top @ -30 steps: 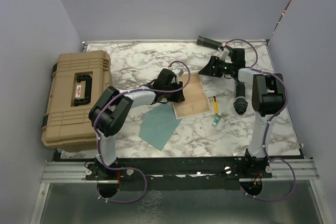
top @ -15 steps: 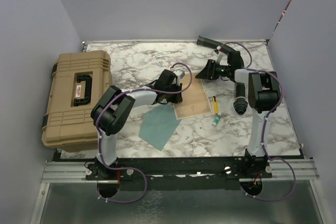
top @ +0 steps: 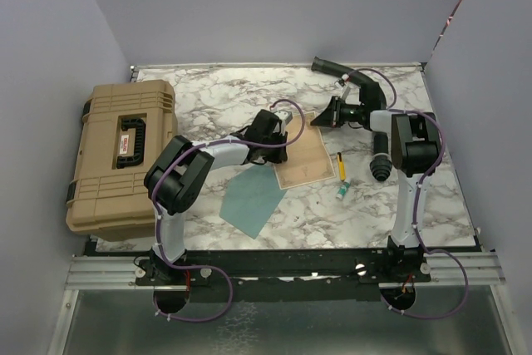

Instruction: Place the letter into the envelope and seal it

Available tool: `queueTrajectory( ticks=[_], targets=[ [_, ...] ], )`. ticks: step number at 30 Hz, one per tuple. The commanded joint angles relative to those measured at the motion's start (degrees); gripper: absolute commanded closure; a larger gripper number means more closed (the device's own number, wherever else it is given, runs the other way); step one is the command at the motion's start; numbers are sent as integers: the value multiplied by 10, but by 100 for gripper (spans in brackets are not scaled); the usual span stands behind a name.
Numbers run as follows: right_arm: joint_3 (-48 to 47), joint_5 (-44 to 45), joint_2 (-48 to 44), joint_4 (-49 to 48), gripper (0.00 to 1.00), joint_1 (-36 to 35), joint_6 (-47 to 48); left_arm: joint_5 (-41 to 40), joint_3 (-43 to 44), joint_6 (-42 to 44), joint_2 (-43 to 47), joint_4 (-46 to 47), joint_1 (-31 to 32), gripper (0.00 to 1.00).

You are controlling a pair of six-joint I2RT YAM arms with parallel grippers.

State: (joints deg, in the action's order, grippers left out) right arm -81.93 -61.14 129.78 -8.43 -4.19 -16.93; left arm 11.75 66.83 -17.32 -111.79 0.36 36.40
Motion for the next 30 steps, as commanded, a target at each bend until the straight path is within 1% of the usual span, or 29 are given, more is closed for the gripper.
queueTrajectory(
  ticks=[1, 2, 3, 7, 8, 10, 13, 14, 17, 19, 25, 28, 30],
  targets=[
    [17, 5, -15, -34, 100, -4, -9, -18, 11, -14, 8, -41, 0, 81],
    [20, 10, -23, -39, 100, -4, -12, -19, 15, -20, 17, -45, -1, 78],
    [23, 12, -33, -44, 100, -4, -16, -19, 20, -28, 28, -48, -3, 72],
    [40, 28, -82, -67, 100, -4, -33, -24, 33, -55, 72, -59, -11, 35],
    [44, 31, -97, -70, 100, -4, -38, -30, 34, -61, 86, -60, -13, 28],
    [51, 33, -127, -71, 100, -4, -44, -40, 37, -69, 114, -63, -16, 18],
    [68, 36, -181, -83, 100, -4, -61, -58, 44, -78, 156, -70, -24, 9],
    [73, 37, -199, -87, 100, -4, -68, -61, 47, -81, 170, -72, -27, 2],
    [79, 44, -261, -94, 100, -4, -84, -66, 59, -90, 206, -76, -44, 1],
    [76, 46, -294, -99, 100, -4, -100, -52, 71, -97, 222, -77, -62, 1],
    [70, 65, -379, -146, 100, -3, -178, 66, 109, -132, 233, -78, -148, 1],
    [58, 76, -409, -167, 100, -4, -233, 109, 126, -135, 238, -78, -168, 1],
    [45, 106, -430, -161, 100, -4, -269, 144, 137, -128, 238, -78, -175, 1]
  ],
)
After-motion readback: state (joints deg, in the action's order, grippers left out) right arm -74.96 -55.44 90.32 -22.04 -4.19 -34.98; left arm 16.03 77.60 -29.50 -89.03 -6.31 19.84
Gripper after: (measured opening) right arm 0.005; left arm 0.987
